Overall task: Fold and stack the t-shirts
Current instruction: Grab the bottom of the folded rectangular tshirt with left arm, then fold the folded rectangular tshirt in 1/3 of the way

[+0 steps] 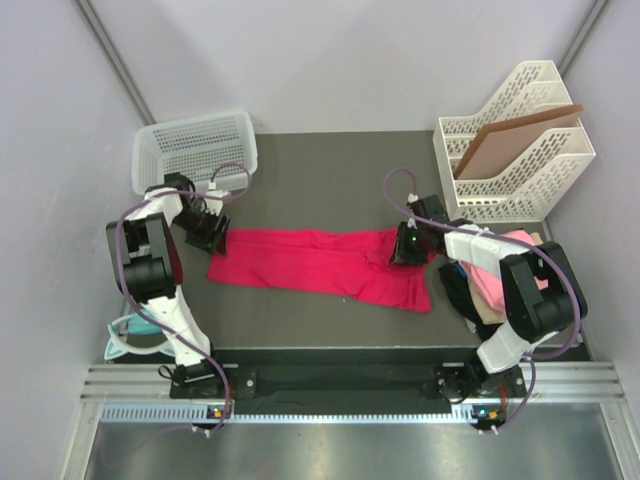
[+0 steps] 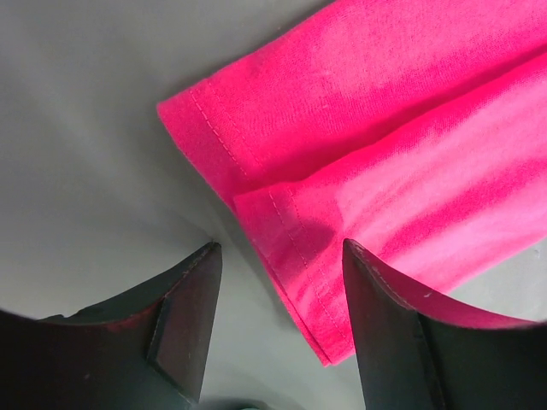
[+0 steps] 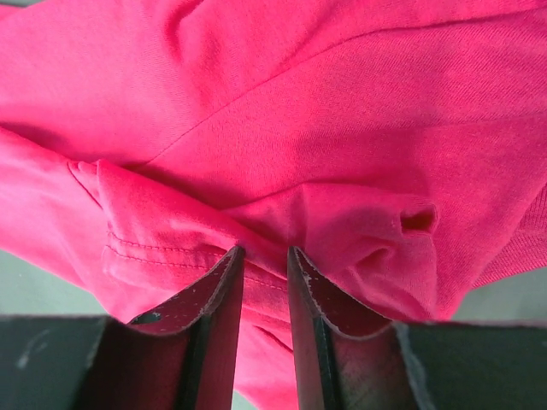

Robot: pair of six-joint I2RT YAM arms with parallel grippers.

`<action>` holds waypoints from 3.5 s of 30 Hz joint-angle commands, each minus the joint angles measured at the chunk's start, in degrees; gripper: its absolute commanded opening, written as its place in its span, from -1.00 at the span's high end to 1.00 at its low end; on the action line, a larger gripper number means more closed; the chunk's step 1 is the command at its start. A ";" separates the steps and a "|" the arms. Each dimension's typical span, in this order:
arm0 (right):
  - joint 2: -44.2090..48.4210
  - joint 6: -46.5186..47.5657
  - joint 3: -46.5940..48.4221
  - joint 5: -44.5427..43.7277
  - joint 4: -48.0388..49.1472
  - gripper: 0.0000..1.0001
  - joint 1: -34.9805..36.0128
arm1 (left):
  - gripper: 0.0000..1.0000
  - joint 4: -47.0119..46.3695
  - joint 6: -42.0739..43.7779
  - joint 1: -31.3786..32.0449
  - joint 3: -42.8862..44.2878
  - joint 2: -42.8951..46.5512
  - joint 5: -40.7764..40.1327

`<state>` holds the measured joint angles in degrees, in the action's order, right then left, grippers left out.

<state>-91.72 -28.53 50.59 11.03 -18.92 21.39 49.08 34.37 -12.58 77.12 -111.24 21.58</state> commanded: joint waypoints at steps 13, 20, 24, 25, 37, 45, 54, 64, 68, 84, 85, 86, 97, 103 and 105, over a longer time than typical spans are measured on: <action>2.42 0.94 -1.19 -0.22 1.08 0.46 1.03 | 0.42 -0.21 -0.45 4.93 -4.52 -2.58 1.53; 2.25 1.38 -1.19 -0.04 0.90 0.48 1.03 | 1.00 1.80 0.70 4.14 -4.26 0.23 -0.40; 2.95 1.99 -1.11 -0.04 0.64 0.48 0.94 | 1.00 3.82 1.83 2.30 -2.60 4.18 -2.33; 3.21 1.99 -1.02 -0.04 0.64 0.48 0.94 | 1.00 4.27 2.28 1.69 -1.63 4.71 -3.55; 6.38 3.75 -0.58 -0.13 -0.95 0.42 0.94 | 1.00 9.28 6.15 -6.14 4.44 7.35 -6.56; 8.49 4.28 -1.72 -0.74 -1.30 0.41 0.67 | 1.00 18.58 1.94 -4.83 14.79 6.83 -3.22; 9.37 3.92 -2.34 -0.39 -0.68 0.41 0.67 | 1.00 22.02 -5.88 7.46 16.31 12.98 -8.48; 12.00 4.63 -3.92 -0.74 -1.03 0.41 0.24 | 1.00 22.20 -15.12 21.89 13.67 9.20 -13.67; 12.62 4.80 -4.88 -0.74 -0.95 0.42 0.15 | 1.00 22.29 -17.75 24.70 15.77 7.10 -12.27; 13.15 4.72 -4.45 -0.66 -1.56 0.42 -0.03 | 1.00 16.93 -29.71 38.24 19.12 -0.29 -8.67; 13.15 4.72 -4.71 -0.74 -1.65 0.42 -0.03 | 1.00 16.93 -29.89 38.85 19.03 -1.16 -8.05; 13.24 4.72 -4.71 -0.83 -1.65 0.42 -0.03 | 1.00 17.01 -30.32 39.21 19.03 -1.78 -7.09; 13.41 4.63 -4.09 -1.62 -2.88 0.42 -0.03 | -0.45 26.23 -26.29 40.53 32.88 -5.22 8.29; 13.50 4.72 -3.57 -1.89 -3.49 0.41 -0.03 | -0.55 26.17 -24.62 33.44 36.10 1.79 10.96; 13.50 4.63 -3.48 -1.89 -3.76 0.42 -0.03 | -0.55 24.67 -23.57 27.74 31.89 3.83 9.88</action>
<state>-80.62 -24.58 45.67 10.00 -22.39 21.58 73.23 8.23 24.45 112.99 -114.45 30.55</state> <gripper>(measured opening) 0.293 0.773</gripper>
